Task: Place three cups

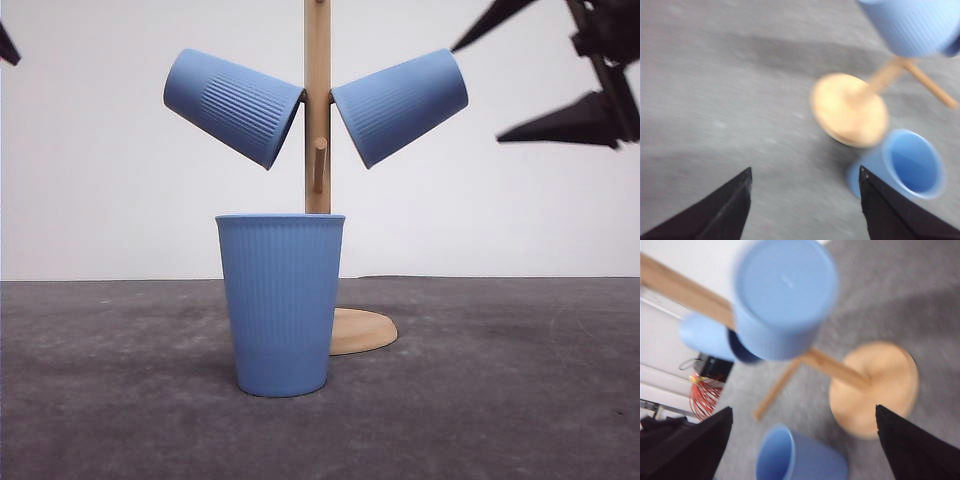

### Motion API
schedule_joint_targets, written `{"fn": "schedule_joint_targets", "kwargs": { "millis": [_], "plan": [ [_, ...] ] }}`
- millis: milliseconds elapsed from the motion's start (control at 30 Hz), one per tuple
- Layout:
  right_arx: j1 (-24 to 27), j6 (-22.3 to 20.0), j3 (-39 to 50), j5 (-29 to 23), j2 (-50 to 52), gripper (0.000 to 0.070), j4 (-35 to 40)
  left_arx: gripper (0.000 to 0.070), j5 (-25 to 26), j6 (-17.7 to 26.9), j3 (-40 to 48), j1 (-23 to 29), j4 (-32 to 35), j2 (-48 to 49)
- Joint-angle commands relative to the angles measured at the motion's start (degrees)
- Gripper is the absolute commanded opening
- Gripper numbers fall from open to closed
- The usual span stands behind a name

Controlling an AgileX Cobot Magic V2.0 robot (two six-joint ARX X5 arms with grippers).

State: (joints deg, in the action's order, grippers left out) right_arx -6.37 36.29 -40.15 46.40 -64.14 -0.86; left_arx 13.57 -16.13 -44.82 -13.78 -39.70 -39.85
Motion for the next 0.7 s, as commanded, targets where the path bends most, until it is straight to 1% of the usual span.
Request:
{"fn": "schedule_joint_targets", "kwargs": {
  "millis": [0, 100, 200, 300, 400, 500, 600, 667],
  "plan": [
    [0.04, -3.11, 1.11, 0.01, 0.78, 0.058, -1.26, 0.0395, 2.58, -1.68, -0.66, -0.27, 0.15, -1.65],
    [0.05, -6.19, 3.02, -0.19, 2.89, 0.058, -5.67, 0.0395, 5.71, -3.39, -1.15, -1.2, -0.21, -5.38],
    [0.05, -9.1, 3.55, -0.93, 4.37, 0.058, -9.81, 0.0395, 6.6, -3.94, -2.04, -3.57, -0.31, -10.21],
    [0.08, -10.95, 3.57, -2.17, 5.44, 0.058, -11.97, 0.0395, 6.56, -4.1, -3.42, -6.63, -0.07, -15.45],
    [0.11, -11.39, 3.56, -3.32, 6.22, 0.058, -12.75, 0.0395, 6.04, -4.12, -5.5, -9.62, 0.68, -20.92],
    [0.11, -11.97, 3.56, -3.39, 6.54, 0.058, -13.62, 0.0395, 5.2, -4.54, -8.05, -12.39, 1.51, -26.25],
    [0.11, -13.38, 3.57, -3.44, 6.56, 0.058, -14.95, 0.0394, 3.69, -5.83, -10.9, -14.67, 2.29, -31.37],
    [0.11, -14.38, 3.56, -3.52, 6.56, 0.058, -15.95, 0.0394, 2.85, -5.83, -12.92, -15.7, 2.25, -34.65]
  ]
}}
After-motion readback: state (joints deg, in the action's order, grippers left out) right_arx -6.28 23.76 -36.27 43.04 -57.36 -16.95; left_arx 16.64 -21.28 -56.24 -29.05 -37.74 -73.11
